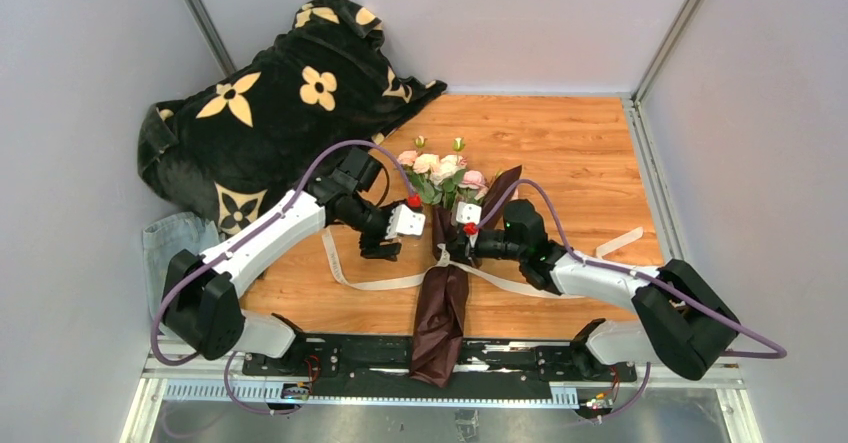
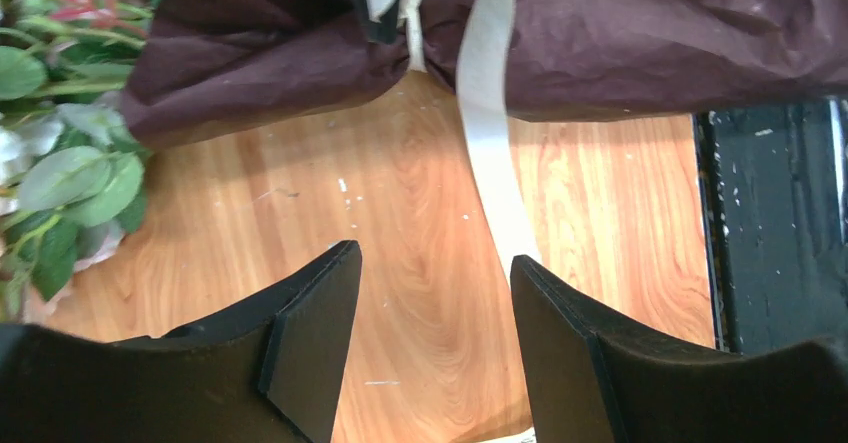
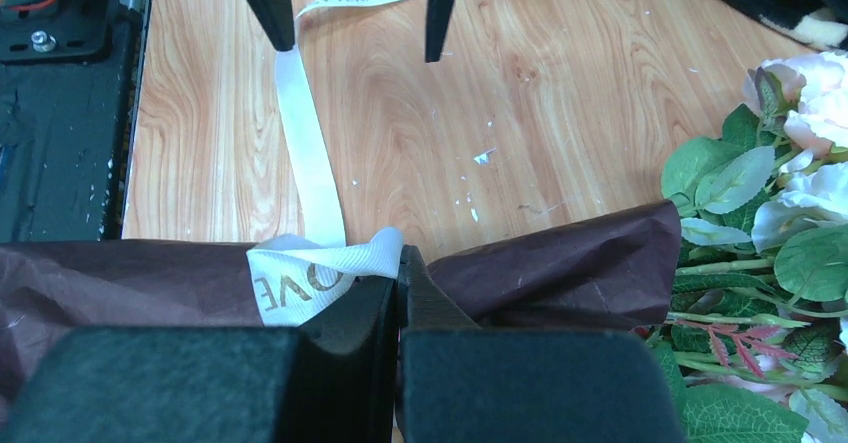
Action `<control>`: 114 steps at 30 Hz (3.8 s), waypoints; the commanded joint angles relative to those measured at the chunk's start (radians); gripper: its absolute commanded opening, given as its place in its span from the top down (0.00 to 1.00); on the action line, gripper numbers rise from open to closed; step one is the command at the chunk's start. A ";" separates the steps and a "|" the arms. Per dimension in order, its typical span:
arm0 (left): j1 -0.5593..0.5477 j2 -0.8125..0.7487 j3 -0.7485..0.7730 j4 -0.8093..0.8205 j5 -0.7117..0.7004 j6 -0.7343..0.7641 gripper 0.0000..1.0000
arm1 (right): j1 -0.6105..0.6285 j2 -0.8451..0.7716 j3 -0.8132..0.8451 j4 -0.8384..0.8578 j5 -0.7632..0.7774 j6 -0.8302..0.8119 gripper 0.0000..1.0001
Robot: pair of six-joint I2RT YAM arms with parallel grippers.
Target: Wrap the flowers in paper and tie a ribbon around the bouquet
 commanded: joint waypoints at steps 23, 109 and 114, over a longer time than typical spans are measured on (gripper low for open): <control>-0.080 0.158 -0.275 0.986 0.253 -0.688 0.49 | -0.040 -0.119 -0.023 0.018 -0.051 -0.003 1.00; -0.097 0.142 -0.427 1.098 0.192 -0.607 0.87 | -0.059 -0.143 0.113 -0.301 -0.094 0.073 0.62; -0.097 0.136 -0.425 1.098 0.190 -0.607 1.00 | -0.059 -0.048 0.178 -0.339 -0.088 0.072 0.65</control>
